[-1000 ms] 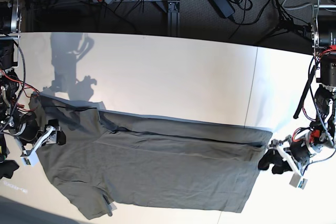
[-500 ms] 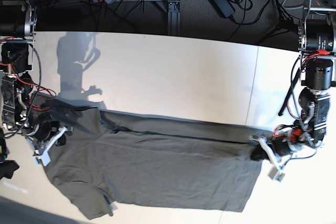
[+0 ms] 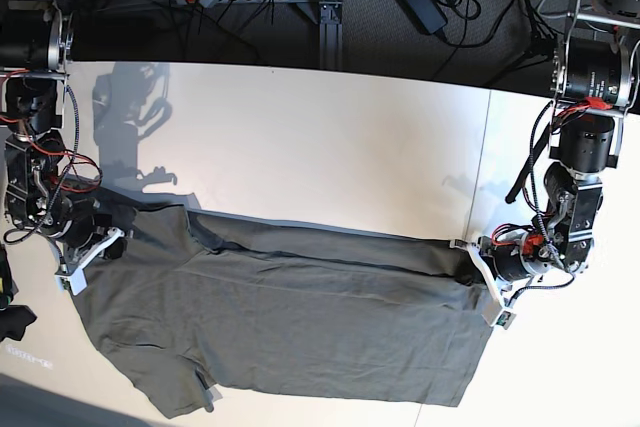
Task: Fold the T-shirt properly
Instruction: 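Lift the grasped edge and fold it over the shirt body with both grippers, then release the folded edge and reposition the left gripper along the hem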
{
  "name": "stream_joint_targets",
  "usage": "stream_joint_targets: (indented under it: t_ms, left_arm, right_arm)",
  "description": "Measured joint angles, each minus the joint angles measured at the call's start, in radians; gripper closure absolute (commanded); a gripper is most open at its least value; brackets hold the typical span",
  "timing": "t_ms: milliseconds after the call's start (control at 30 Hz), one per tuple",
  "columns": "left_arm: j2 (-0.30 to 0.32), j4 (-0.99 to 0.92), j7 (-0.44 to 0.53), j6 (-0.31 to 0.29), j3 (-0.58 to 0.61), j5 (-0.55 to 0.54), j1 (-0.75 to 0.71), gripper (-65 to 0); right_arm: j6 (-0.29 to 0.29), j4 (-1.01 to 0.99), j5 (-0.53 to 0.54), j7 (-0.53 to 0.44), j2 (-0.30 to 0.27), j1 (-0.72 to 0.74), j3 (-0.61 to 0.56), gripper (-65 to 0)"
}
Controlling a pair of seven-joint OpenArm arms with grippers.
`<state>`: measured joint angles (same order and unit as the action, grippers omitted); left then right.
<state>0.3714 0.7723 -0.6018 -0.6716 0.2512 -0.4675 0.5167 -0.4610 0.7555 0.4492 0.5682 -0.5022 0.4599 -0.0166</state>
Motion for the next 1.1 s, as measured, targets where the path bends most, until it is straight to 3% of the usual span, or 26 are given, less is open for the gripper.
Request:
stream_joint_targets:
  t_ms: [167,333,533,800,1100]
  left_arm:
    - [0.039,0.054,0.005,-0.003,-0.002,-0.101,-0.070,0.0]
    - [0.091,0.250,-0.005,-0.003,-0.003,-0.103,-0.209,0.0]
    - [0.159,0.504,-0.060,-0.011,-0.026,-0.130,-0.401,0.0]
    - [0.163,0.726,-0.134,-0.014,-0.177,-0.164,-0.632,0.0]
    - [0.163,0.823,-0.144,-0.014,-0.193,-0.177,-0.724,0.0]
  right_arm:
    - [0.000,0.140,0.017,0.057,-0.014,-0.118,0.002,0.0]
    - [0.000,0.349,0.018,0.079,-0.047,-0.284,0.025,0.0]
    - [0.000,0.543,0.065,0.183,-0.066,-0.458,0.132,0.0]
    - [0.000,0.632,0.153,0.216,-0.083,-0.640,0.312,0.0]
    - [-0.001,0.633,0.220,0.219,-0.083,-0.715,0.397,0.0]
